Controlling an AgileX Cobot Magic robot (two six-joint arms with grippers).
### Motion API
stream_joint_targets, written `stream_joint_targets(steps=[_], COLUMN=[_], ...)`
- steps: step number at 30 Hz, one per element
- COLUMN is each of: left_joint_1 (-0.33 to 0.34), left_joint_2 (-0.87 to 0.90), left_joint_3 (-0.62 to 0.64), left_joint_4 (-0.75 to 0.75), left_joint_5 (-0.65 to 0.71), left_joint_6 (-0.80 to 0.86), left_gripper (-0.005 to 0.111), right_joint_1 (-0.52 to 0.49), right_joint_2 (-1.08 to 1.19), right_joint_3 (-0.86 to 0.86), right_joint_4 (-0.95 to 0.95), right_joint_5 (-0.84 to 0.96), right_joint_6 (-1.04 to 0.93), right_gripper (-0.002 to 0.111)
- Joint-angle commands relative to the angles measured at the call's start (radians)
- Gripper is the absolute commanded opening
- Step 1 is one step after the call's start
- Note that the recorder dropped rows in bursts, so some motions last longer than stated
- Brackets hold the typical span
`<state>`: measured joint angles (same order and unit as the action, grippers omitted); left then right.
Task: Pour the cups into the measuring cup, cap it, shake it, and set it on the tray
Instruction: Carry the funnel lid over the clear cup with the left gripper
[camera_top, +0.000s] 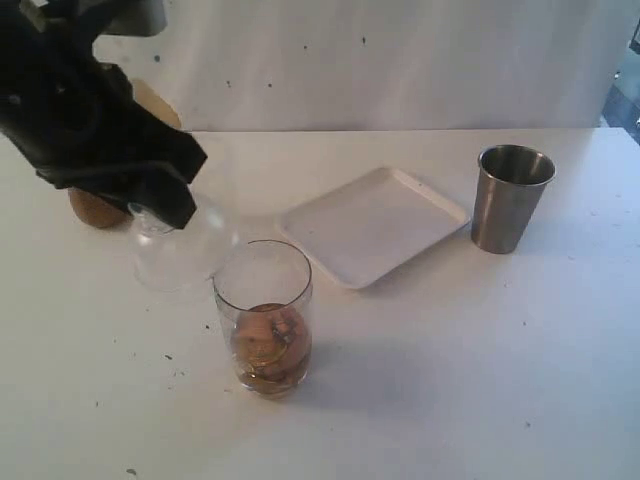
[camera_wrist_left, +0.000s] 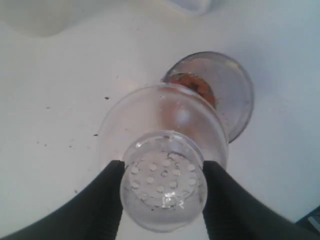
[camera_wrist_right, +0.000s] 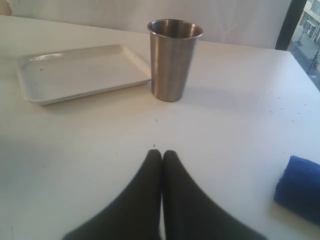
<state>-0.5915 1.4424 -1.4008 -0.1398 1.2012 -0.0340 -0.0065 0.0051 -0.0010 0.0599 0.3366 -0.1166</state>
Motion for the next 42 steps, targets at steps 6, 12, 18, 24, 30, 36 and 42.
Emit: stream_joint_targets(steps=[6,12,18,24,30,36,42], left_joint_1=[-0.120,-0.142,-0.142,-0.142,-0.142,-0.142,-0.142], left_joint_2=[0.077,0.182,0.194,0.232,0.233,0.222,0.159], left_joint_3=[-0.143,-0.148,-0.148,-0.148,-0.148,-0.148,-0.148], left_joint_4=[0.032,0.099,0.094,0.082,0.038,0.029,0.089], left_joint_5=[0.020,0.020,-0.033,-0.021,-0.061,-0.061,-0.093], left_joint_6=[-0.064,-0.081,-0.077,-0.039,-0.011,0.010,0.011], left_gripper=[0.000,0.000,0.000,0.000,0.046,0.067,0.049], right_joint_1=[-0.004,-0.004,-0.004,-0.004,-0.004,-0.004,-0.004], right_joint_2=[-0.005,-0.005,-0.005,-0.005,-0.005,-0.005,-0.005], right_joint_3=[0.001,0.001,0.001,0.001,0.001,0.001,0.001], right_joint_4=[-0.007,-0.007,-0.007,-0.009,-0.009,-0.009,-0.009], right_joint_5=[-0.001,-0.001,-0.001,-0.001,-0.001,-0.001,-0.001], right_joint_6=[0.000,0.014,0.042,0.042,0.042,0.042,0.042], right_gripper=[0.000,0.000,0.000,0.000,0.000,0.000,0.000])
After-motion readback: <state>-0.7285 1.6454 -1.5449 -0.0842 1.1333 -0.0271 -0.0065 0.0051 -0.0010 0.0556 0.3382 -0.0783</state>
